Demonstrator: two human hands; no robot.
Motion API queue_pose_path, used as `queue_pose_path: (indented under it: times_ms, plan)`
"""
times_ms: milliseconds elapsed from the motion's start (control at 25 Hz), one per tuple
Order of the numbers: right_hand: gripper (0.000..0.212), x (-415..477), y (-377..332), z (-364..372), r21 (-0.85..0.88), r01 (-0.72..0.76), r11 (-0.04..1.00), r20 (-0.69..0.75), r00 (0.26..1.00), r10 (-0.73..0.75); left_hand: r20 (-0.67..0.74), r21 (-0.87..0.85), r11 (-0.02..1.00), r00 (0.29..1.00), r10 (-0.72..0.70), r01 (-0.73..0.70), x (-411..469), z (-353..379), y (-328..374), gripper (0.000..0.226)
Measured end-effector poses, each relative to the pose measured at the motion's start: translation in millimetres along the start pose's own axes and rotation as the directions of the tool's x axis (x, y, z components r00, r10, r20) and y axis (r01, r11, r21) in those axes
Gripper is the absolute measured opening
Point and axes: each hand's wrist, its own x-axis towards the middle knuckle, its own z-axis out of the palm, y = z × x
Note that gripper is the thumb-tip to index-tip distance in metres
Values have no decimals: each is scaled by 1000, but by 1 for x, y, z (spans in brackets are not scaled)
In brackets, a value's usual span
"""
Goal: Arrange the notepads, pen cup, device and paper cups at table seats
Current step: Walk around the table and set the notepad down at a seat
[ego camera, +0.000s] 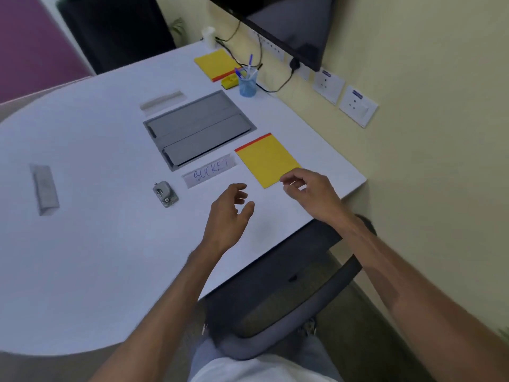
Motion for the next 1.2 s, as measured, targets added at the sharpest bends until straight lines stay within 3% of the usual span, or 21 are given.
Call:
queue_pose_path:
  times_ms: [160, 480, 880, 1040, 1200]
  plan:
    - [15, 19, 22, -42, 86, 35, 996, 93, 995, -43, -166, -24, 995, 981, -104, 101, -2, 41, 38, 38]
    - [14, 62, 43, -87, 110, 56, 992, 199, 977, -77, -274, -42, 984, 945, -177, 172, 23, 78, 75, 37]
    - [15, 136, 73, -83, -19, -5, 1000, 210, 978, 9, -206, -87, 970, 948, -240, 227, 102, 88, 49, 36]
    - [18, 167, 92, -69, -106, -20, 994, 263, 964, 47, -184, -183, 924, 911, -368, 336, 120, 101, 29, 36]
    - [23, 211, 121, -47, -190, -31, 981, 328, 940, 93, -114, -314, 815, 833, -541, 487, 151, 126, 5, 39]
